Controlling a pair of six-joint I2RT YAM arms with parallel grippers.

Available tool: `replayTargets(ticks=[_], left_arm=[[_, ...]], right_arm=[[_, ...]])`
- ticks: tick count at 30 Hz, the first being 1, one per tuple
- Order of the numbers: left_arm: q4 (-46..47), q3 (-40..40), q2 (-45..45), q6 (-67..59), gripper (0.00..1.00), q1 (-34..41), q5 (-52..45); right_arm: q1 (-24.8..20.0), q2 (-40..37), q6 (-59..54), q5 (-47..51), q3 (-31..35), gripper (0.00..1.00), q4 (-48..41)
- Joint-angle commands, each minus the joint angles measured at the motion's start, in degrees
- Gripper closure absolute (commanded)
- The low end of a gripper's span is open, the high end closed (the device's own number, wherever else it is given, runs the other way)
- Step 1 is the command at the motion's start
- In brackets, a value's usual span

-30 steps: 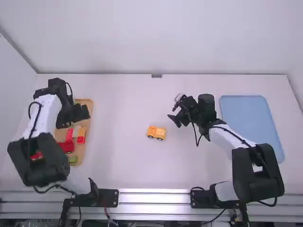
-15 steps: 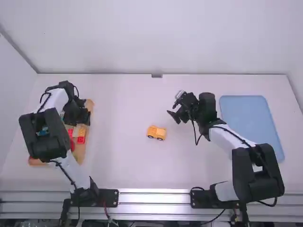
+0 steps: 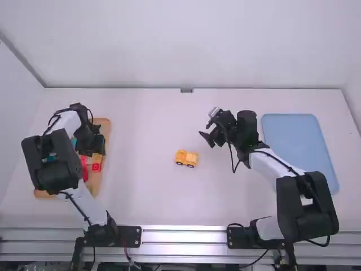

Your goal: Assemble lego blocks to make yellow taxi

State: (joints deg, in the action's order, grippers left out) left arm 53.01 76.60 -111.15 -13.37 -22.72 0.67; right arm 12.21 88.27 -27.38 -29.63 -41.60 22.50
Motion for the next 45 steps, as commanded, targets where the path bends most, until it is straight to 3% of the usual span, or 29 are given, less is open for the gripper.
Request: replayTargets(ticks=[1,17,29,35,45], left_arm=[[0.0,-0.5,0.5,1.1,0.44,-0.8,0.4],[-5.4,-5.8,0.5,0.0,0.55,-0.7,0.2],[-10.3,-9.2,0.5,0.5,0.57,-0.5,0.2],[-10.3,-9.0,0.5,1.6,0.66,-0.5,0.3],[-10.3,-9.0,0.9,2.4,0.6,-2.6,0.2]], right_arm=[[-0.2,-1.7,0.6,-0.3,0.3,0.02,0.0],[-0.2,-1.7,2.2,-0.3,0.3,0.02,1.2],[-0.2,-1.7,2.3,-0.3,0.3,0.02,1.1],[-0.2,-1.7,2.3,-0.3,0.3,0.02,1.1],[-0.2,-1.7,2.8,-0.3,0.3,0.02,1.1]])
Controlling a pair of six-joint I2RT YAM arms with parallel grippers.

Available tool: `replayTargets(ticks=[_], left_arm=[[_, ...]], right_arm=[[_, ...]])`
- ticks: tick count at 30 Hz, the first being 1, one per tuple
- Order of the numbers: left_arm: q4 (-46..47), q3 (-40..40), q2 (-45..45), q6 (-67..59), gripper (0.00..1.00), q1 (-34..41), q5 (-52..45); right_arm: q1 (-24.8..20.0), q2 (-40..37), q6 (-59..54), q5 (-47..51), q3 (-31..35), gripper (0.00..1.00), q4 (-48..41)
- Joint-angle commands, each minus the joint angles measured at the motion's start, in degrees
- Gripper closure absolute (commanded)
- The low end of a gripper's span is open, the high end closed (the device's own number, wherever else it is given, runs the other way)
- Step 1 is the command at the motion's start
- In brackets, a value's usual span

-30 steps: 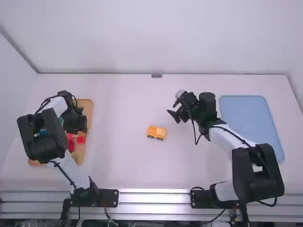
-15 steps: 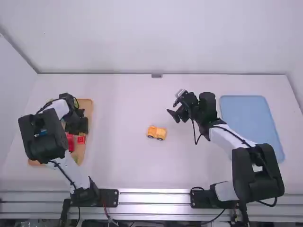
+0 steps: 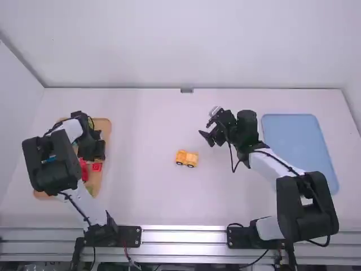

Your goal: Assemble lego blocks to make yellow taxi

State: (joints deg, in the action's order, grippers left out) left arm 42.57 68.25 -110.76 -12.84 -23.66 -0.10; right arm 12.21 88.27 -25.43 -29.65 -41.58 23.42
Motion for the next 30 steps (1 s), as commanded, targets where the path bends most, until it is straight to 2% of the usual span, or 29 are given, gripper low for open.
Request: replayTargets(ticks=[1,6,15,18,30], left_arm=[[0.3,-0.7,0.7,1.9,0.59,-1.9,1.0],[0.3,-0.7,1.6,1.9,0.53,-2.2,1.0],[0.4,-0.7,1.7,1.9,0.56,-2.2,0.3],[0.5,-0.7,1.7,-1.2,0.52,-2.2,-4.3],[0.6,-0.7,2.7,-0.5,0.47,-3.4,-5.1]], right_arm=[[-0.2,-1.7,0.8,-0.3,0.3,0.02,0.2],[-0.2,-1.7,0.8,-0.3,0.3,0.02,0.4],[-0.2,-1.7,1.2,-0.3,0.3,0.02,0.4],[-0.2,-1.7,1.2,-0.3,0.3,0.02,0.4],[-0.2,-1.7,1.2,-0.3,0.3,0.02,0.9]])
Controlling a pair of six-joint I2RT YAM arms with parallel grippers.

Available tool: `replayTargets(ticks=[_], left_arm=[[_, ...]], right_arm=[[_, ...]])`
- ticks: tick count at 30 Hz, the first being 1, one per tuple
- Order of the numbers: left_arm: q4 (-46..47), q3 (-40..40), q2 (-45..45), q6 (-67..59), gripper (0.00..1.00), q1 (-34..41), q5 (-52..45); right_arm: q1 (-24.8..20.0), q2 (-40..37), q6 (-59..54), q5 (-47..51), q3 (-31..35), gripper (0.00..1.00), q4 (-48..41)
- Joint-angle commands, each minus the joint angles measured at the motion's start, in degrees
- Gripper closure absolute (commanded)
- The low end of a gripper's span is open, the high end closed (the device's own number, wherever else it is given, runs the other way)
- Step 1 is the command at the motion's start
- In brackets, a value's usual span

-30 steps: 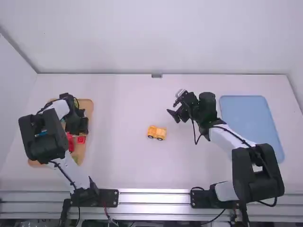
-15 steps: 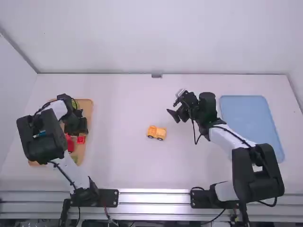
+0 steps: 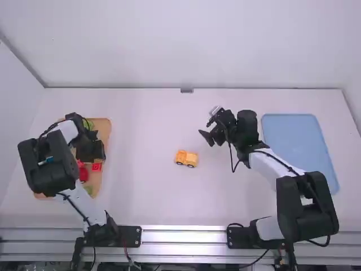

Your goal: Assemble lego blocks to make yellow taxi

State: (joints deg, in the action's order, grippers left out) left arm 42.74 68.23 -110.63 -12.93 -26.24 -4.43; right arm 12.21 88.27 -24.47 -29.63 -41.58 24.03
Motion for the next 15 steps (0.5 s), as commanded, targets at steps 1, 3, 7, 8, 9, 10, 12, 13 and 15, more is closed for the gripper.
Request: replayTargets(ticks=[1,3,7,8,9,10,12,13,15], left_arm=[[0.4,-0.7,2.8,-0.4,0.46,-0.7,-0.7],[0.3,-0.7,2.9,-0.3,0.46,-0.7,-0.7],[0.3,-0.7,2.9,-0.4,0.48,-0.8,-0.5],[0.3,-0.7,2.9,-0.4,0.48,-0.8,-0.5],[0.2,-0.7,2.9,-0.2,0.51,-0.8,-0.5],[0.2,-0.7,2.9,-0.2,0.53,-0.8,-0.5],[0.3,-0.7,2.9,-0.2,0.56,-0.8,-0.5],[0.2,-0.7,2.9,-0.2,0.58,-0.8,-0.5],[0.2,-0.8,2.9,-0.2,0.59,-0.8,-0.5]], right_arm=[[-0.2,-1.7,0.2,-0.3,0.3,0.02,0.5],[-0.2,-1.7,0.2,-0.3,0.3,0.02,0.7],[-0.2,-1.7,0.2,-0.3,0.3,0.02,0.7],[-0.2,-1.7,0.3,-0.3,0.3,0.02,0.7],[-0.2,-1.7,0.2,-0.3,0.3,0.02,0.7],[-0.2,-1.7,0.3,-0.3,0.3,0.02,0.7],[-0.2,-1.7,0.3,-0.3,0.3,0.02,0.7],[0.0,-1.7,0.3,-0.3,0.3,0.02,0.6],[0.1,-1.7,0.3,-0.3,0.3,0.02,0.6]])
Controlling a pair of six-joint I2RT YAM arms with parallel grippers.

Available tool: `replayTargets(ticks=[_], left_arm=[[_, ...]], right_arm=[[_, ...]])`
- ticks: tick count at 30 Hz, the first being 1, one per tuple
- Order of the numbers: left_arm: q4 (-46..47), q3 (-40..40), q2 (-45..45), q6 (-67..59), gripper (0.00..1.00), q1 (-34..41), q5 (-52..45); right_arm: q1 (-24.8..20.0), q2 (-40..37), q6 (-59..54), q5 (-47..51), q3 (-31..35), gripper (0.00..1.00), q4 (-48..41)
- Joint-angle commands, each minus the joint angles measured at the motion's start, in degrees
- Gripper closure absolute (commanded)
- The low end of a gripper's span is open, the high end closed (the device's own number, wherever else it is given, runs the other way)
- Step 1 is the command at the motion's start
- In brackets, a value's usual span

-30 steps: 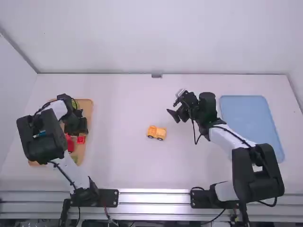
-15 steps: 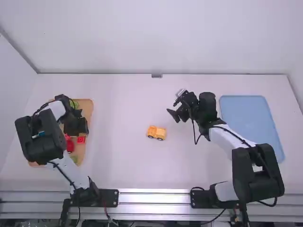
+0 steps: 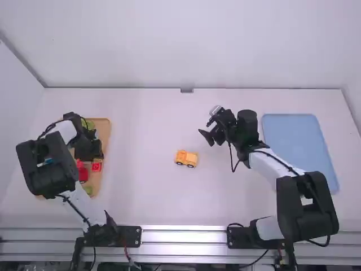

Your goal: Assemble lego blocks to make yellow taxi

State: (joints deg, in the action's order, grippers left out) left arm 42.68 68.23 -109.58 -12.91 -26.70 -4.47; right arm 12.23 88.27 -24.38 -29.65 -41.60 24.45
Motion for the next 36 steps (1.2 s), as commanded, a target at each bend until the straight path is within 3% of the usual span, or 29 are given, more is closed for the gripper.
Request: replayTargets(ticks=[1,9,15,25,31,36], left_arm=[[0.3,-0.8,1.8,-0.2,0.58,-0.3,-0.5],[-1.3,-2.8,1.8,-0.2,0.58,-0.3,-0.4],[-2.9,-3.8,1.8,4.2,0.58,-0.3,6.1],[-5.1,-4.6,1.8,3.4,0.56,-0.4,5.3],[-5.2,-4.6,1.8,-1.9,0.57,-0.2,0.6],[-4.7,-4.6,1.8,-1.5,0.65,-0.3,0.8]], right_arm=[[0.5,-1.7,0.2,-0.3,0.3,0.02,0.2],[0.5,-1.7,0.2,-0.3,0.3,0.03,0.2],[0.5,-1.7,0.2,-0.3,0.3,0.02,0.2],[0.6,-1.7,0.2,-0.3,0.3,0.02,0.2],[0.6,-1.7,0.1,-0.3,0.3,0.02,-0.2],[0.6,-1.7,0.2,-0.3,0.3,0.02,-0.4]])
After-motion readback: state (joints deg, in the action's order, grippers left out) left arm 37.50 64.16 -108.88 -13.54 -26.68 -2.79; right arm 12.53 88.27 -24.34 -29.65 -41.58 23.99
